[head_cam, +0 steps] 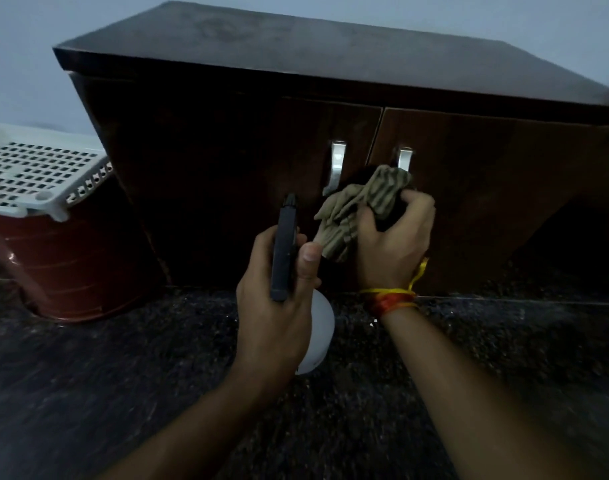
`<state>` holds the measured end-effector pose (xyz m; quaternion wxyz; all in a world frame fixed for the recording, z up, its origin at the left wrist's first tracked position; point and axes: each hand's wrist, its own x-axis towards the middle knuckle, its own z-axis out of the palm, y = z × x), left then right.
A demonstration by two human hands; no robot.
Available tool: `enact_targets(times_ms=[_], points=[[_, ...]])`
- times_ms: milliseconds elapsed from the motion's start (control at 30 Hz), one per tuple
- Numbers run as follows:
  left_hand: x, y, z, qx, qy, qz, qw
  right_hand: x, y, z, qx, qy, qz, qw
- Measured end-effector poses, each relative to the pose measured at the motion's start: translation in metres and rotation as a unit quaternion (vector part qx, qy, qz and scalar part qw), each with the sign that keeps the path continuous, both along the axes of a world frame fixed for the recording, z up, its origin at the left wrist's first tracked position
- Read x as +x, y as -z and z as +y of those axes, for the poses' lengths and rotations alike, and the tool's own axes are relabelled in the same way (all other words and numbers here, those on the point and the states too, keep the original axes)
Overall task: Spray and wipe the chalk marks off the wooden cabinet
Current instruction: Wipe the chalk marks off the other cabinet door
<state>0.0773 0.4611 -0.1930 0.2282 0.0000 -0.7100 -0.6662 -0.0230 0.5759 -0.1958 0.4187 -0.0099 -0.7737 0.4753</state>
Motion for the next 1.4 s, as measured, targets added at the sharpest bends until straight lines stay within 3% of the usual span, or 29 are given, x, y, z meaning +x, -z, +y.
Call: enact_targets(times_ms=[200, 367, 600, 1200, 1400], points=[[0.007, 0.001, -0.014, 0.001, -0.016, 0.000, 1.000, 0.003, -0.011, -0.034, 0.083, -0.066, 0.012, 0.994], [0.008, -0.002, -0.016, 0.006, -0.016, 0.009, 1.000, -0.011, -0.034, -0.050, 0.075, -0.026, 0.026, 0.996], [0.008, -0.007, -0.017, 0.011, -0.012, 0.011, 1.000, -0.009, -0.001, -0.046, 0.072, -0.058, -0.012, 0.996], [0.012, -0.013, -0.020, -0.013, -0.006, 0.002, 1.000, -0.012, -0.042, -0.045, 0.056, -0.057, 0.010, 0.997], [0.008, -0.016, -0.026, -0.021, -0.009, -0.011, 1.000, 0.000, -0.010, -0.038, 0.076, -0.097, -0.077, 0.989]])
